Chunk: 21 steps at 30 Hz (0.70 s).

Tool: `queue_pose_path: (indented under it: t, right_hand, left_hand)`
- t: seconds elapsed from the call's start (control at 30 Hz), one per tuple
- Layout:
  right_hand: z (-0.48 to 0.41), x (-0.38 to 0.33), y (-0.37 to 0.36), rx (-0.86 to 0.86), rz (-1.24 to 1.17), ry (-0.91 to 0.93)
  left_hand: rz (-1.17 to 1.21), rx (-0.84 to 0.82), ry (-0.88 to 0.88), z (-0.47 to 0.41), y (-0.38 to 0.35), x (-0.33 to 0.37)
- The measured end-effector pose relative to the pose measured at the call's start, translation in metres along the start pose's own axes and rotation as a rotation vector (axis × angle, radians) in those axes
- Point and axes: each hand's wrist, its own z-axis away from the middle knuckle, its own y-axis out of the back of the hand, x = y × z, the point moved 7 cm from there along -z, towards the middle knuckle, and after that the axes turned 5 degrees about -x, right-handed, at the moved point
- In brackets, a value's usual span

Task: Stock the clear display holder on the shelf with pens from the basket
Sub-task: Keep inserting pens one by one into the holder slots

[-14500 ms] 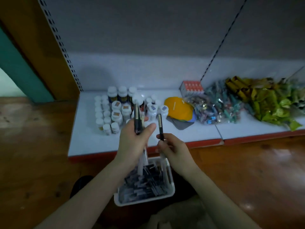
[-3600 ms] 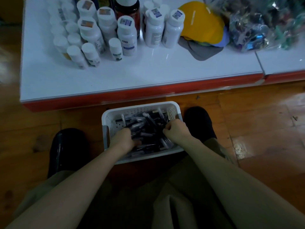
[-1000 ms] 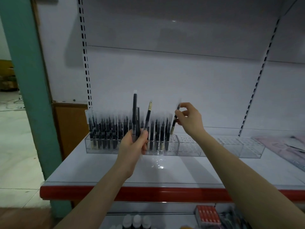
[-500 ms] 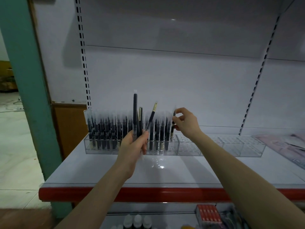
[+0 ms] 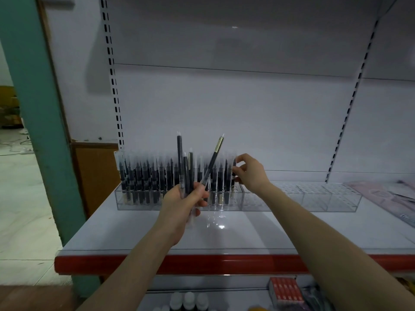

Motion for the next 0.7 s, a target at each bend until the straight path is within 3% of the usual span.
queue_pose_path:
  t: [0.23, 0.37, 0.47, 0.6, 0.7]
  right_hand:
    - [0.006, -0.003, 0.006, -0.001, 0.064, -0.028]
    - [0.030, -0.016, 0.032, 0.224, -0.134, 0.089]
    - [0.060, -0.038, 0.040, 0.329, -0.187, 0.293]
    - [0.097, -0.078, 0.023, 0.355, 0.199, 0.767]
    - [0.101, -0.079, 0.010, 0.302, 0.341, 0.829]
  left_hand:
    - [0.003, -0.002, -0.006, 0.003, -0.003, 0.003]
    - [0.005, -0.011, -0.048, 0.005, -0.004, 0.010]
    - [0.020, -0.020, -0.076, 0.009, -0.009, 0.016]
    - [0.015, -0.035, -0.076, 0.017, -0.020, 0.023]
    - [0.011, -0.052, -0.068, 0.023, -0.028, 0.028]
